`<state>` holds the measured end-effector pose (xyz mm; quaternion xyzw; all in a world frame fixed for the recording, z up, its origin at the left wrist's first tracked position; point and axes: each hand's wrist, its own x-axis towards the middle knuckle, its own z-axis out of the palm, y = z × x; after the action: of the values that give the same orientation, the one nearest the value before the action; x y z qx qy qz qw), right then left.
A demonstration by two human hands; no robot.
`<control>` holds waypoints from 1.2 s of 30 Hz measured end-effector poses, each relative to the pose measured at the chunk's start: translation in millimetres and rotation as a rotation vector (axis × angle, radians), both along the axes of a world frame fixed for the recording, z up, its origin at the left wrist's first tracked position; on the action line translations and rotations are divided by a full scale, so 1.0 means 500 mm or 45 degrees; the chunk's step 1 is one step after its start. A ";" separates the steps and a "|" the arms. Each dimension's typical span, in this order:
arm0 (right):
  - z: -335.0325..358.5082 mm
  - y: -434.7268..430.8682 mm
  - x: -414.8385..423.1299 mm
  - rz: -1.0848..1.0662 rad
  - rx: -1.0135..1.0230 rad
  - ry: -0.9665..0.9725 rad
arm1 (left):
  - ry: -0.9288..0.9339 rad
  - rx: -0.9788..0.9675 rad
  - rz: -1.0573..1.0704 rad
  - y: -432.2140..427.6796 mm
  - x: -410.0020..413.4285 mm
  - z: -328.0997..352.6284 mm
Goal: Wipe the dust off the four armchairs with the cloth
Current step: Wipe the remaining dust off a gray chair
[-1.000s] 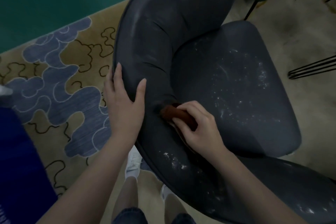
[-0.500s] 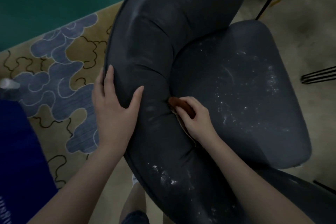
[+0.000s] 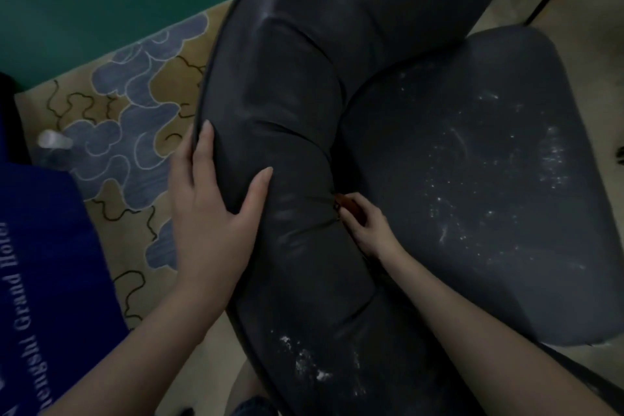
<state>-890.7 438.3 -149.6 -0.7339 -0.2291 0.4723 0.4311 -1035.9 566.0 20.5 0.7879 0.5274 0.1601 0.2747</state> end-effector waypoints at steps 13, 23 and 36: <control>-0.144 0.008 -0.013 0.106 -0.276 0.067 | 0.027 0.045 -0.019 0.005 -0.005 -0.011; -0.172 0.015 -0.021 0.063 -0.333 0.111 | 0.016 0.059 -0.012 0.008 -0.006 -0.018; -0.122 -0.012 -0.017 -0.024 -0.231 0.293 | 0.018 0.041 -0.027 0.007 -0.004 -0.010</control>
<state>-899.0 432.2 -210.9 -0.7130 -0.1274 0.5680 0.3908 -1038.1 569.4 15.4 0.7989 0.5183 0.1601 0.2598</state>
